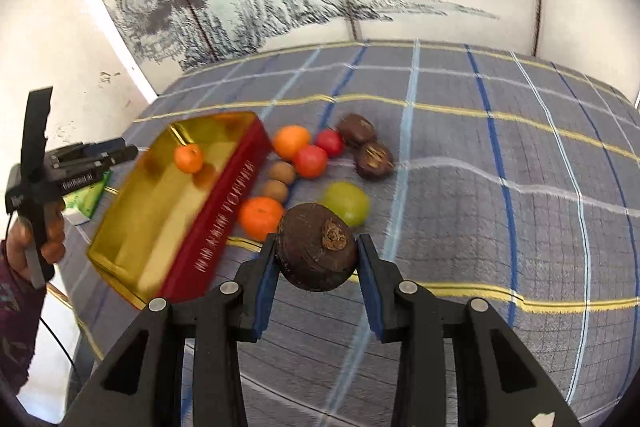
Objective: Organize fruits
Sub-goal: 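Release the mandarin in the tin with the left gripper while the right drops the dark fruit in, then grasp a mandarin with the right gripper and lift it, then grasp a dark brown fruit with the left gripper while the right holds the mandarin, then lower the dark fruit into the tin and open the left gripper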
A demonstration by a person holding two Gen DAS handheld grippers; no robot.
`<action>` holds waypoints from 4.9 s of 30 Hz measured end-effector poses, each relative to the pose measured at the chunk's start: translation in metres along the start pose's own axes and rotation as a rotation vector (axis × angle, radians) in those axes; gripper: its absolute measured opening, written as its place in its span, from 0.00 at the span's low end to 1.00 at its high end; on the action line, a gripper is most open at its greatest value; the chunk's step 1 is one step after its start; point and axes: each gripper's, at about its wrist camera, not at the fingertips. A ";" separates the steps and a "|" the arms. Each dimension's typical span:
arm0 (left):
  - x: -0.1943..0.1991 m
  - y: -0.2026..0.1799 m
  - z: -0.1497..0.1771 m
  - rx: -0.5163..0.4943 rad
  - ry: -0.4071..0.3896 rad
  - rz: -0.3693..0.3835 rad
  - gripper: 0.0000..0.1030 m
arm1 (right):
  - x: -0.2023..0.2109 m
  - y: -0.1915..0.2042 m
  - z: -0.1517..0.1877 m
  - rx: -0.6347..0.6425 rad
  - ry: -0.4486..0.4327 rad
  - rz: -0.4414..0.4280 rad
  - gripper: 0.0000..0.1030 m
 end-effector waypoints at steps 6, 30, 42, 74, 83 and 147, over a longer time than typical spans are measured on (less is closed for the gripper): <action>0.017 0.004 0.012 0.006 -0.015 -0.004 0.40 | -0.006 0.040 -0.023 0.034 -0.011 -0.069 0.34; 0.079 0.069 0.093 0.228 0.041 0.149 0.60 | -0.128 0.087 -0.077 -0.040 0.015 -0.123 0.48; 0.116 0.038 0.102 0.317 -0.031 0.315 0.75 | -0.002 0.027 0.008 0.084 0.023 0.026 0.49; 0.063 -0.160 -0.028 -0.137 0.039 0.558 0.75 | 0.029 -0.127 0.073 -0.040 -0.038 0.323 0.32; -0.029 -0.223 -0.055 -0.190 0.152 0.521 0.70 | 0.036 -0.143 0.074 -0.093 -0.078 0.275 0.32; 0.052 -0.075 0.024 0.079 0.098 0.239 0.37 | 0.021 -0.145 0.072 -0.113 -0.027 0.261 0.33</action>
Point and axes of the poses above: each gripper's, at about its wrist camera, not at the fingertips, and x roughly against the way its jaws point, y to its left, z to its underside, and after that the axes turned 4 degrees about -y, right-handed
